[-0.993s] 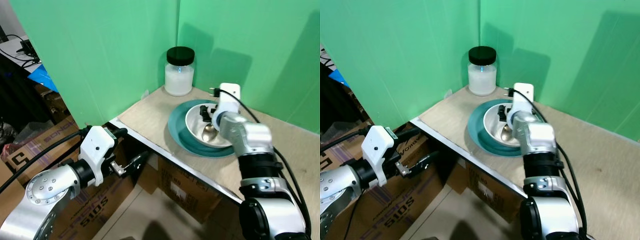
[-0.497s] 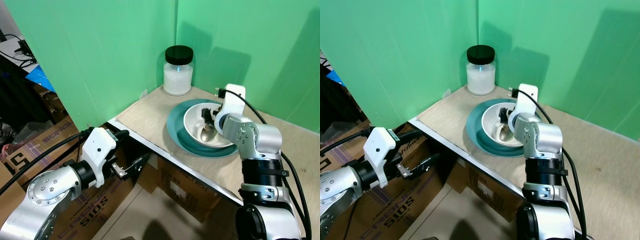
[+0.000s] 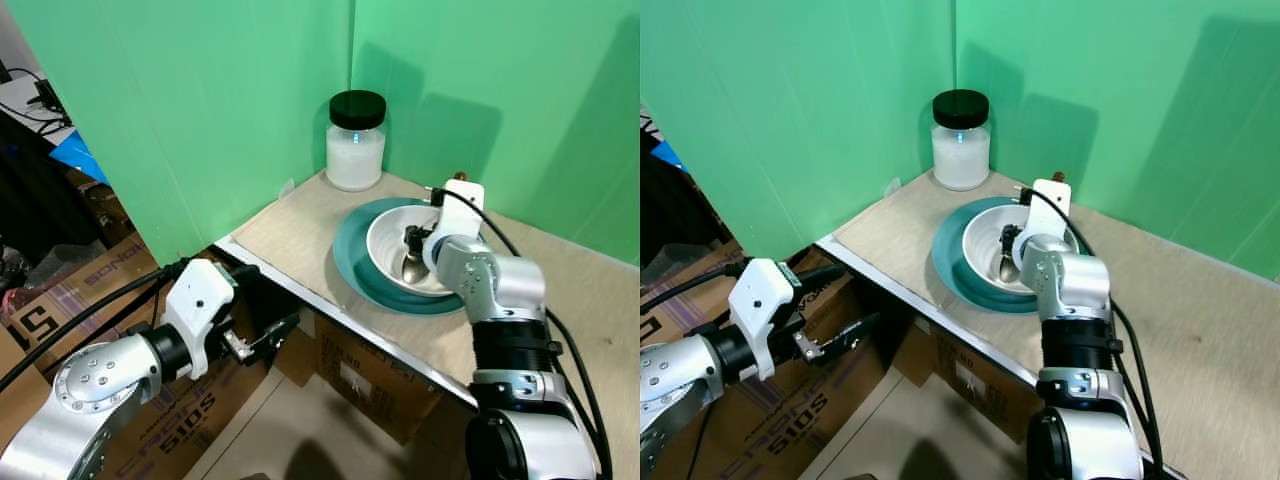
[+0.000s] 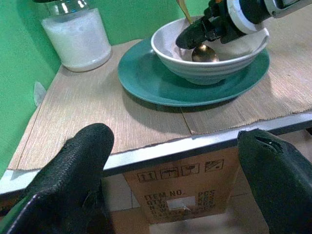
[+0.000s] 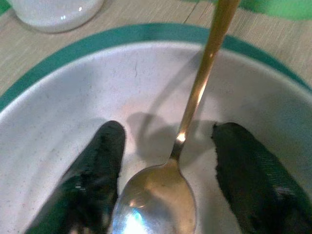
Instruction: Setting the table
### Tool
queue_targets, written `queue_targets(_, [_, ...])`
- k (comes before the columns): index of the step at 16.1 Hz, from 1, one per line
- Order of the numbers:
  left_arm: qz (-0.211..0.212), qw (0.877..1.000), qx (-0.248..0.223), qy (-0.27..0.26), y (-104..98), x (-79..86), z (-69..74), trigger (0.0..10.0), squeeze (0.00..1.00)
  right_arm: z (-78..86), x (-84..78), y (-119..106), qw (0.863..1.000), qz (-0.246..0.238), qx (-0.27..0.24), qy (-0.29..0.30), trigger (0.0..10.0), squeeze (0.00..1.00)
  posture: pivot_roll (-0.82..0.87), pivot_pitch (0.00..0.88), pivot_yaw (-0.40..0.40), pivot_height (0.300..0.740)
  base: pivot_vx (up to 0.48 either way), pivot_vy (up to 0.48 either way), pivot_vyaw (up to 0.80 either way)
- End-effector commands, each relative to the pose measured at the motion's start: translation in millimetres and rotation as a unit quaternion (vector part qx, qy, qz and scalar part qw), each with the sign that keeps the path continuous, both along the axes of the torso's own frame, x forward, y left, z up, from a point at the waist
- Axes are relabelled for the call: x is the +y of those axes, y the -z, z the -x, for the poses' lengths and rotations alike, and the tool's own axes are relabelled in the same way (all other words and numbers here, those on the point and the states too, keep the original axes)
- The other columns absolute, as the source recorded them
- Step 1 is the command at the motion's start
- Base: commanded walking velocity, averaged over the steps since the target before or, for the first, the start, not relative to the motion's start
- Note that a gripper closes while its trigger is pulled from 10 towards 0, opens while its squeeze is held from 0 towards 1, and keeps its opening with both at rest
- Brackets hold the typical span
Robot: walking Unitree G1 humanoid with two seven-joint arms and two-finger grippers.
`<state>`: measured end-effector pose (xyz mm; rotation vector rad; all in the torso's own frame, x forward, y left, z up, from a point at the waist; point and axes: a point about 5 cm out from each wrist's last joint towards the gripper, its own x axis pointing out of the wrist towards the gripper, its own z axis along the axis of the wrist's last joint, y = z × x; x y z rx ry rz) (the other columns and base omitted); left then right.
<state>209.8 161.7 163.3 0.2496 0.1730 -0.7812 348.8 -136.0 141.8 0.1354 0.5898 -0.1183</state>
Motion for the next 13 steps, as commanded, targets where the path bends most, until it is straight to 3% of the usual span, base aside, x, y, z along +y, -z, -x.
queue_targets(1, [-0.005, 1.0, 0.005, 0.008, 0.0, -0.5, 2.3, 10.0, 0.65, -2.8, 1.4, -2.7, 1.0, -0.002, -0.008, 0.006, 2.1, 0.0, 0.02, 0.038, 0.051, 0.74, 0.0, 0.0, 0.0])
queue_targets(2, [-0.006, 1.0, 0.005, 0.009, 0.1, -0.5, 2.5, 10.0, 0.65, -3.1, 2.3, -2.6, 1.0, -0.002, -0.009, 0.005, 2.1, 0.0, 0.02, 0.037, 0.051, 0.74, 0.0, 0.0, 0.0])
queue_targets(4, [-0.007, 1.0, 0.006, 0.01, 0.2, -0.3, 2.8, 10.0, 0.65, -4.4, 5.5, -3.1, 1.0, -0.003, -0.011, 0.003, 1.1, 0.0, 0.02, 0.035, 0.051, 0.74, 0.0, 0.0, 0.0])
queue_targets(6, [-0.008, 1.0, 0.006, 0.011, -0.1, -0.1, 2.6, 10.0, 0.65, -5.1, 6.1, -2.7, 1.0, -0.003, -0.011, 0.002, 1.3, 0.0, 0.02, 0.035, 0.051, 0.74, 0.0, 0.0, 0.0])
queue_targets(9, [-0.009, 1.0, 0.005, 0.013, 0.4, -0.1, 2.2, 10.0, 0.64, -5.1, 6.1, -1.8, 1.0, -0.003, -0.012, 0.001, 0.4, 0.0, 0.02, 0.026, 0.051, 0.74, 0.0, 0.0, 0.0])
queue_targets(13, [-0.01, 1.0, 0.005, 0.015, 0.3, 0.2, 1.8, 10.0, 0.64, -4.8, 6.2, -2.3, 1.0, -0.004, -0.013, 0.0, 0.0, 0.0, 0.02, 0.024, 0.057, 0.74, 0.0, 0.0, 0.0])
